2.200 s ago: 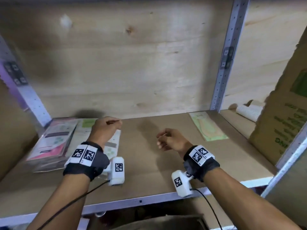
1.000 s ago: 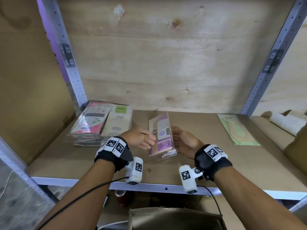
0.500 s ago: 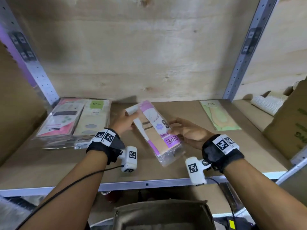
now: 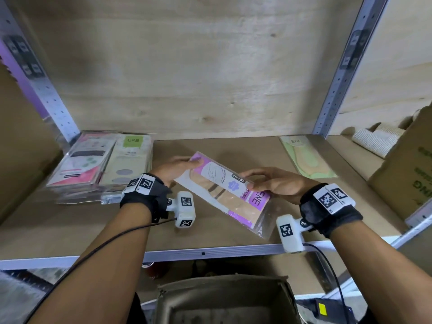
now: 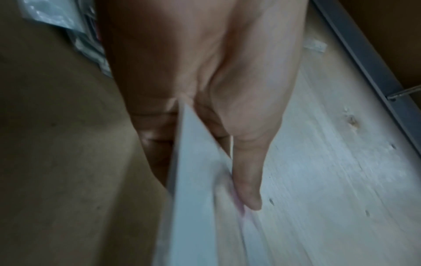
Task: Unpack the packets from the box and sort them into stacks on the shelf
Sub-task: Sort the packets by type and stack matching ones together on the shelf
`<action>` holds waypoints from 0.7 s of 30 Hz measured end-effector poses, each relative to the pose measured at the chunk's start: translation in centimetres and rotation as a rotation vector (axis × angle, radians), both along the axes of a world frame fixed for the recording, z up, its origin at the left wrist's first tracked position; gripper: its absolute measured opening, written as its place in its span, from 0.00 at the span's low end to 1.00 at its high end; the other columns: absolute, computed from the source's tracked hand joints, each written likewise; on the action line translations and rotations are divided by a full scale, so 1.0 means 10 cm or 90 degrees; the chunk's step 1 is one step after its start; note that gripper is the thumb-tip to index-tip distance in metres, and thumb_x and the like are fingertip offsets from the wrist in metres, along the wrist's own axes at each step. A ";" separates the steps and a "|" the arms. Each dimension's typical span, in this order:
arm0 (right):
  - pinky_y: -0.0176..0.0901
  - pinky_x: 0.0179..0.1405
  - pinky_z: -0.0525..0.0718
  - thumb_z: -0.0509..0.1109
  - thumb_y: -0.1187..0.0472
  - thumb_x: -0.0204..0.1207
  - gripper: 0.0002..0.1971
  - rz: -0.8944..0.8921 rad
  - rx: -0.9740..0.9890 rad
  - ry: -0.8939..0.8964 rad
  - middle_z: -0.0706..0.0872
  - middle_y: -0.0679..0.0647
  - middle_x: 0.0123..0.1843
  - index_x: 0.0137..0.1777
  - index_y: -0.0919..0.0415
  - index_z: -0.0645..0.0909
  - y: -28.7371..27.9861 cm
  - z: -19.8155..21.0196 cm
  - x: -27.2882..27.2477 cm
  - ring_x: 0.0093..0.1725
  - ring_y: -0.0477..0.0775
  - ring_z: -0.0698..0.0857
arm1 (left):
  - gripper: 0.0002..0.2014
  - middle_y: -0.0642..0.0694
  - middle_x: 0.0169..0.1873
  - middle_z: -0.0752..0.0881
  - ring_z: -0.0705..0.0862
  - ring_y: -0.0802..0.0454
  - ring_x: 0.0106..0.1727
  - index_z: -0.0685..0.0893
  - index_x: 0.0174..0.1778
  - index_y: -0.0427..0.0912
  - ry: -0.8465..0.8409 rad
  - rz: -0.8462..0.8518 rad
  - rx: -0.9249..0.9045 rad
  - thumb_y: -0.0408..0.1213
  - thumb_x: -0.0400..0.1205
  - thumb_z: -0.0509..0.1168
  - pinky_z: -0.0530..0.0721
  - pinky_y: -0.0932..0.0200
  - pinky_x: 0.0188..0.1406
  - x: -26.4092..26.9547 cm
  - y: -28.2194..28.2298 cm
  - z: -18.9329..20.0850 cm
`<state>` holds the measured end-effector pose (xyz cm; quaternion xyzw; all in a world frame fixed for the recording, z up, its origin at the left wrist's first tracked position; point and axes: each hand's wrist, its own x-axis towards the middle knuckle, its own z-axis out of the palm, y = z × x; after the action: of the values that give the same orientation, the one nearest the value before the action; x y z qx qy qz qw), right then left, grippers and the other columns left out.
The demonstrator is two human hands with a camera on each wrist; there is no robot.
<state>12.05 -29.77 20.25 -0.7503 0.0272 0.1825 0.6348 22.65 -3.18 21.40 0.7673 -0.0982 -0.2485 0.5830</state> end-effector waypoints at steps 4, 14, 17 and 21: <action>0.54 0.47 0.88 0.78 0.64 0.74 0.19 -0.058 -0.032 -0.021 0.92 0.64 0.55 0.65 0.61 0.84 -0.09 0.02 -0.01 0.53 0.67 0.89 | 0.19 0.32 0.63 0.88 0.89 0.42 0.47 0.84 0.70 0.32 0.002 0.051 -0.025 0.40 0.86 0.67 0.87 0.61 0.39 0.01 0.05 0.03; 0.44 0.41 0.91 0.84 0.55 0.61 0.32 -0.218 0.157 -0.029 0.92 0.63 0.57 0.67 0.62 0.82 -0.15 -0.03 0.01 0.52 0.62 0.93 | 0.20 0.34 0.59 0.87 0.92 0.49 0.40 0.77 0.76 0.33 0.101 0.179 -0.262 0.32 0.88 0.63 0.89 0.59 0.33 -0.10 0.06 0.00; 0.44 0.41 0.91 0.77 0.61 0.74 0.19 -0.254 0.201 -0.044 0.92 0.65 0.54 0.64 0.65 0.83 -0.04 -0.07 0.04 0.52 0.61 0.93 | 0.24 0.36 0.55 0.86 0.90 0.50 0.37 0.75 0.78 0.37 0.100 0.151 -0.224 0.21 0.84 0.64 0.87 0.62 0.28 -0.17 -0.11 0.04; 0.44 0.40 0.91 0.72 0.68 0.79 0.12 -0.309 0.233 -0.093 0.93 0.60 0.50 0.61 0.66 0.83 0.07 -0.08 0.10 0.43 0.56 0.93 | 0.26 0.37 0.58 0.90 0.91 0.49 0.47 0.78 0.74 0.35 0.108 0.042 -0.178 0.16 0.79 0.67 0.89 0.59 0.44 -0.24 -0.26 -0.02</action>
<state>13.02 -29.11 19.45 -0.6065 0.1265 -0.0273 0.7845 20.24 -5.78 21.22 0.6578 -0.0566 -0.2772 0.6981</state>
